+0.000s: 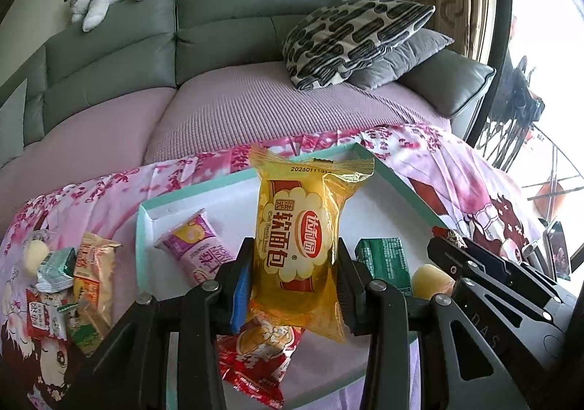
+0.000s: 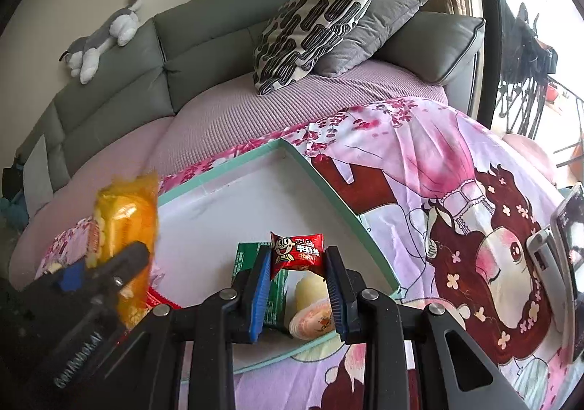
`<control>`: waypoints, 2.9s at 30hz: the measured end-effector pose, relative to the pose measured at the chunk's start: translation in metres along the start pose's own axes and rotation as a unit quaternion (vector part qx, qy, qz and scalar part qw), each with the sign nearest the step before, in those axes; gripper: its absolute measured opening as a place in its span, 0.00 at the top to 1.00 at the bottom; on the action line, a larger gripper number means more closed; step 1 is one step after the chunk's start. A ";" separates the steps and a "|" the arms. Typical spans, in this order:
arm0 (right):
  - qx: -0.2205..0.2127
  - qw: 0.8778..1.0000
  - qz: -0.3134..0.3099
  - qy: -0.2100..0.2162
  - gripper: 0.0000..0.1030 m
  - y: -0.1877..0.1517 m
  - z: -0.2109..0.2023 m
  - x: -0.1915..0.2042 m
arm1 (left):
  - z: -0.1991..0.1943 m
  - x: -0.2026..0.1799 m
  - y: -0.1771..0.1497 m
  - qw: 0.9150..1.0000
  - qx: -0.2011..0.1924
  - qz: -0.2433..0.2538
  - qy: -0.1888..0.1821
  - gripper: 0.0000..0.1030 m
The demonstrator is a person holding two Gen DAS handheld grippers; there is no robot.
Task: Organize snacks
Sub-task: 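Carry the yellow bread bag and small red packet over the tray with both grippers, then open the left gripper to drop the bread bag while the right drops the red packet, then move both tools from the tray back to the snack pile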
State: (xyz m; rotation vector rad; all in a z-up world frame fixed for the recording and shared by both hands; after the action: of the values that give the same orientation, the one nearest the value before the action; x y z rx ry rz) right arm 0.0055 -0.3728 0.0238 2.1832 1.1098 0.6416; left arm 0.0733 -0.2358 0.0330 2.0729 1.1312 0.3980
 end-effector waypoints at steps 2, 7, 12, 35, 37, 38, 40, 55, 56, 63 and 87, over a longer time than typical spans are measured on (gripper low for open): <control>0.003 1.000 0.000 -0.003 0.70 0.001 0.004 0.000 | 0.004 -0.001 0.001 1.000 0.002 0.001 0.000 0.59; 0.008 1.000 0.000 -0.012 0.70 0.003 0.013 -0.002 | 0.015 -0.005 0.004 1.000 0.002 0.005 0.001 0.59; 0.015 1.000 0.001 -0.019 0.70 0.006 0.022 -0.002 | 0.029 -0.003 0.004 1.000 0.012 -0.004 0.000 0.59; 0.039 0.998 -0.007 -0.040 0.67 0.002 0.041 -0.003 | 0.037 0.006 0.007 1.000 0.012 -0.009 0.009 0.46; 0.038 0.998 -0.011 -0.041 0.67 0.002 0.040 -0.001 | 0.033 0.008 0.009 1.000 0.013 -0.011 0.013 0.44; 0.037 0.998 -0.014 -0.041 0.67 0.003 0.039 0.000 | 0.031 0.010 0.010 1.000 0.012 -0.012 0.015 0.43; 0.037 0.998 -0.018 -0.040 0.67 0.003 0.038 0.002 | 0.027 0.012 0.012 1.000 0.010 -0.014 0.019 0.41; 0.038 0.993 -0.072 -0.086 0.19 0.003 0.036 0.015 | 0.025 0.039 0.010 0.996 0.023 -0.044 0.080 0.16; 0.039 0.993 -0.073 -0.088 0.16 0.003 0.037 0.015 | 0.025 0.040 0.009 0.995 0.022 -0.043 0.085 0.15; 0.039 0.994 -0.064 -0.079 0.00 0.002 0.040 0.013 | 0.029 0.048 0.007 0.992 0.022 -0.047 0.114 0.02; 0.027 0.993 -0.075 -0.089 0.00 0.006 0.026 0.020 | 0.021 0.058 0.008 0.993 0.021 -0.063 0.099 0.02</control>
State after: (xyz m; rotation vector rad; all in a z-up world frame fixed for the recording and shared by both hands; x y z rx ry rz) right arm 0.0366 -0.3662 0.0121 2.1291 1.1936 0.3473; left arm 0.1226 -0.2007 0.0207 2.0188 1.3918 0.5315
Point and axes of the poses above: each gripper's, at about its wrist camera, not at the fingertips, and z roughly the way its jaws point, x to its left, y to its top, the point moved 2 cm from there along z, roughly the way its jaws point, and after that the axes turned 4 degrees about -y, right-handed, at the moved point
